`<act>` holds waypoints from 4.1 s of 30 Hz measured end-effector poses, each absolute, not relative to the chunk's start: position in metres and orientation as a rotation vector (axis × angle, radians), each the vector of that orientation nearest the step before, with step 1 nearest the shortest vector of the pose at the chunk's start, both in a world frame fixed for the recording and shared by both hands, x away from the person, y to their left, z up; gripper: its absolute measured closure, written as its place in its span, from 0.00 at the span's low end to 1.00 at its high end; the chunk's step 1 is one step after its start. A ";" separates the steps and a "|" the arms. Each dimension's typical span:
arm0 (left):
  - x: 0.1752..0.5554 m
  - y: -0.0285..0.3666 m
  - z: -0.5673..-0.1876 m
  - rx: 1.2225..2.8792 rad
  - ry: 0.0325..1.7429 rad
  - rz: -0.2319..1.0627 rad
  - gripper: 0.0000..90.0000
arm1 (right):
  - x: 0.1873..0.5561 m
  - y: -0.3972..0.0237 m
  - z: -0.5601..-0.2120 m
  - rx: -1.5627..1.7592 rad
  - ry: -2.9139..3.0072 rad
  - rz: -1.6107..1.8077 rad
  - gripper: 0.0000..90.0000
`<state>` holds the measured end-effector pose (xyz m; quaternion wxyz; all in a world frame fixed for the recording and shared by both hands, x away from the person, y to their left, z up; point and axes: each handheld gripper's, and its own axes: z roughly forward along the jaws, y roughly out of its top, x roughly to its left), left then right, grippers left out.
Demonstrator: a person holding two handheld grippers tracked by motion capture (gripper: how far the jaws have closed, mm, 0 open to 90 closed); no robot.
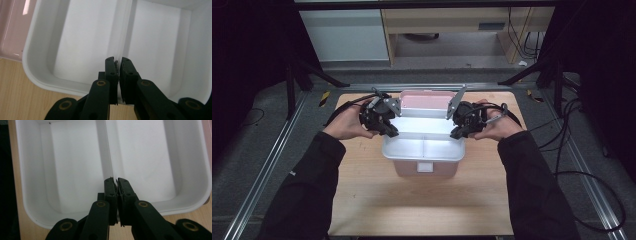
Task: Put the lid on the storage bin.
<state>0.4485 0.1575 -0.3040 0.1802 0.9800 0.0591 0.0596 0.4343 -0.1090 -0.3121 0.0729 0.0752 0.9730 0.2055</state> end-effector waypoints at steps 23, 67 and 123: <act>0.485 0.147 -0.365 2.852 0.226 0.117 0.94 | 0.470 -0.108 -0.379 0.306 2.915 0.568 0.94; 0.459 0.221 -0.344 2.102 0.945 0.533 0.38 | 0.433 -0.188 -0.353 1.005 2.102 1.176 0.23; 0.552 0.193 -0.444 1.986 1.072 0.299 0.48 | 0.555 -0.136 -0.446 1.292 2.266 1.181 0.49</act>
